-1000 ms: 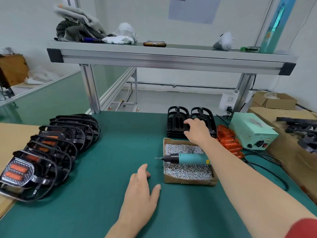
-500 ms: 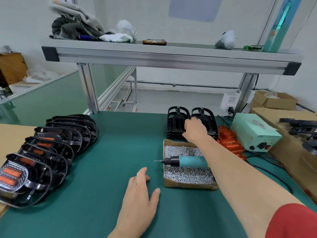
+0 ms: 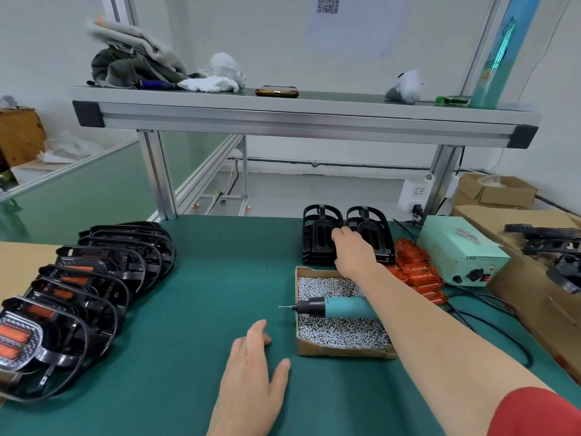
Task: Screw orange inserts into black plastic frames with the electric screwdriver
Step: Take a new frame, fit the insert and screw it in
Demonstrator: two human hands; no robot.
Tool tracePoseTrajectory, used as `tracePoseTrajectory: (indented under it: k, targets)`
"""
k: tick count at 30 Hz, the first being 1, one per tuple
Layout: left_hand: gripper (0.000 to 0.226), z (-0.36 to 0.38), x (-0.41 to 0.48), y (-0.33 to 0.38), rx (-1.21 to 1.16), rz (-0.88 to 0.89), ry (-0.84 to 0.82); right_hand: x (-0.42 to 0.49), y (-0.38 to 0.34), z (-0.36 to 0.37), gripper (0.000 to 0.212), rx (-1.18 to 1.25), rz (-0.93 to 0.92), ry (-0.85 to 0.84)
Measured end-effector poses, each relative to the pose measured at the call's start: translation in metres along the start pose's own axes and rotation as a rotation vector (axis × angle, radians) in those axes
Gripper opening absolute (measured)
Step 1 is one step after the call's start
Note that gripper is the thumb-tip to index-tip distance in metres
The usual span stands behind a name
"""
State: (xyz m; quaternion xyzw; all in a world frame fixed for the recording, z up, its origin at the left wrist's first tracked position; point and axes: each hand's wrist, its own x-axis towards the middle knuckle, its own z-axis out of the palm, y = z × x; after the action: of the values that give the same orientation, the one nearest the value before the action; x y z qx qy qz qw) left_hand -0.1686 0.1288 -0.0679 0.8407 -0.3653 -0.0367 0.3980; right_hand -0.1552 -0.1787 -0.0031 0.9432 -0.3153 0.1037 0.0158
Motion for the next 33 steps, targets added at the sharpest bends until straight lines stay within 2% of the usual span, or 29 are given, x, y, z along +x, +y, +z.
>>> tracePoseTrajectory:
  k: [10,17,26,33]
  targets:
    - [0.067,-0.001,0.0,-0.001,-0.027,-0.003,0.003,-0.001,0.004,0.0,0.053,0.006,-0.03,-0.013]
    - [0.067,-0.001,0.001,0.0,-0.025,-0.009,0.003,-0.005,0.007,-0.006,0.055,-0.015,-0.108,-0.069]
    - [0.065,-0.002,0.001,-0.001,-0.026,0.007,0.006,-0.007,0.004,-0.007,0.063,-0.097,-0.103,-0.022]
    - [0.064,-0.001,0.002,-0.002,-0.033,0.004,0.01,-0.006,0.006,-0.011,0.058,-0.104,-0.154,0.022]
